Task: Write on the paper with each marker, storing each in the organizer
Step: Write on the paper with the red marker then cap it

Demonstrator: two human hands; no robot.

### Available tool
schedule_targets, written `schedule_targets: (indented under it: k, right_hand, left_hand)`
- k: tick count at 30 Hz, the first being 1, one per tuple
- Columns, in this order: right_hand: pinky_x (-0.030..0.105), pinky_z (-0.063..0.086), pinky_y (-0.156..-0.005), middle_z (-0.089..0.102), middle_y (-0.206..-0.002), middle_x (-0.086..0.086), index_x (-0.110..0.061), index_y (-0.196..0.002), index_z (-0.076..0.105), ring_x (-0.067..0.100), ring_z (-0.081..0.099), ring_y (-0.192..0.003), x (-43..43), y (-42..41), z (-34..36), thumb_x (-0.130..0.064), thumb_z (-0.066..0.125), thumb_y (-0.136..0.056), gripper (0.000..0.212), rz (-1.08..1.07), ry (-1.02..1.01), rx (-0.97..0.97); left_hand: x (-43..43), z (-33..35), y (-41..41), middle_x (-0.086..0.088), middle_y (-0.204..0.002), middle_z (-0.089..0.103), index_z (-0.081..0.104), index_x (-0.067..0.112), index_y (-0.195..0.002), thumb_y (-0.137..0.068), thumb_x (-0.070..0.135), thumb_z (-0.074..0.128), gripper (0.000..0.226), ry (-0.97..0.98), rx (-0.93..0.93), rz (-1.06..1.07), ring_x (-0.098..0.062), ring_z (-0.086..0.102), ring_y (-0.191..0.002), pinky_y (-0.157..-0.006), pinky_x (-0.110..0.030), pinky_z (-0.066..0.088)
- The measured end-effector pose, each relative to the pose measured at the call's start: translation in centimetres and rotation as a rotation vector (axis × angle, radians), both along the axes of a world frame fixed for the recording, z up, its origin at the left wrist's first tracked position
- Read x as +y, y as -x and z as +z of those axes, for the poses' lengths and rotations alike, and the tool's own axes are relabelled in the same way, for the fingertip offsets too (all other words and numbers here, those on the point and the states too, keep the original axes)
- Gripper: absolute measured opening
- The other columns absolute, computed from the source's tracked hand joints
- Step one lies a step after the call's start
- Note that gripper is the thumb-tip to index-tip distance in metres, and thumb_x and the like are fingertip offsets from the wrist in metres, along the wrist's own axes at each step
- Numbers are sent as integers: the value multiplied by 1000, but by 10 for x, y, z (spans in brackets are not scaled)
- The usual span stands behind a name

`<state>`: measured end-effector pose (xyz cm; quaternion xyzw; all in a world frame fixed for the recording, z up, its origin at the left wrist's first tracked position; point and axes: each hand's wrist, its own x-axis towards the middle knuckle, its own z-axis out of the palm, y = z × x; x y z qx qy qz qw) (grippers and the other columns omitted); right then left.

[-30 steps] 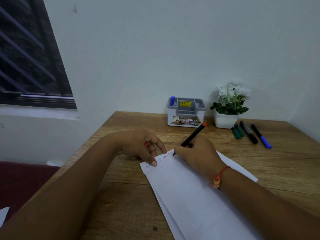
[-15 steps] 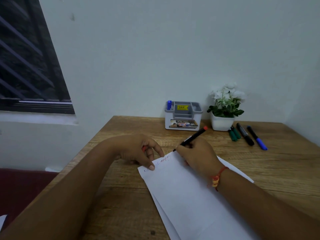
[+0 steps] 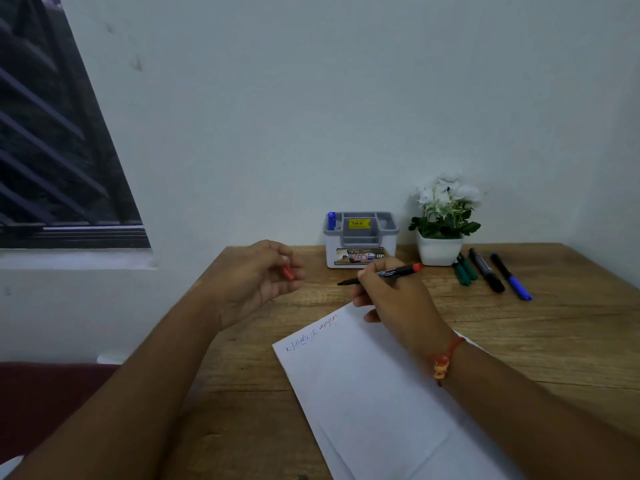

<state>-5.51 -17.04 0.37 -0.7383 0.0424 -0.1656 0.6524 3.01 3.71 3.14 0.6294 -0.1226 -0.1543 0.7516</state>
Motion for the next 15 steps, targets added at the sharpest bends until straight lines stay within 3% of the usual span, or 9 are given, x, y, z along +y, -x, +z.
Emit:
schedule_targets:
  k: [4,7,11,15]
  right_hand:
    - [23,53,-55,71,-77,7,-18,-92,69,12,67,-73,-4,-1,-2,-12,64,-95,9,31,77,-135]
    - [22,56,-61,75,-85,6,-17,-101,75,12,71,-79,-3,1,-1,-9,60,-98,17,123,-5,-165]
    - [27,60,-69,79,-95,2,-22,-105,77,14,75,-87,0,5,1,-8,52,-102,28,233,-48,-191]
    - [25,60,-71,79,-91,-1,-16,-110,71,14,76,-89,2,5,-2,-3,57,-99,22,236,-7,-206]
  left_hand:
    - [-6,1,5,-30,-112,67,54,0,-102,-101,5,45,11,129,46,7,-38,68,-105,-81,-37,60]
    - [-10,1,7,-28,-111,69,55,0,-101,-102,14,45,17,121,32,24,-34,70,-102,-82,-36,60]
    - [-15,0,9,-24,-111,70,55,3,-94,-102,21,46,22,136,51,19,-22,73,-84,-82,-34,58]
    - [-18,1,12,-21,-113,70,56,3,-94,-102,24,46,25,95,53,1,-24,69,-94,-84,-35,57]
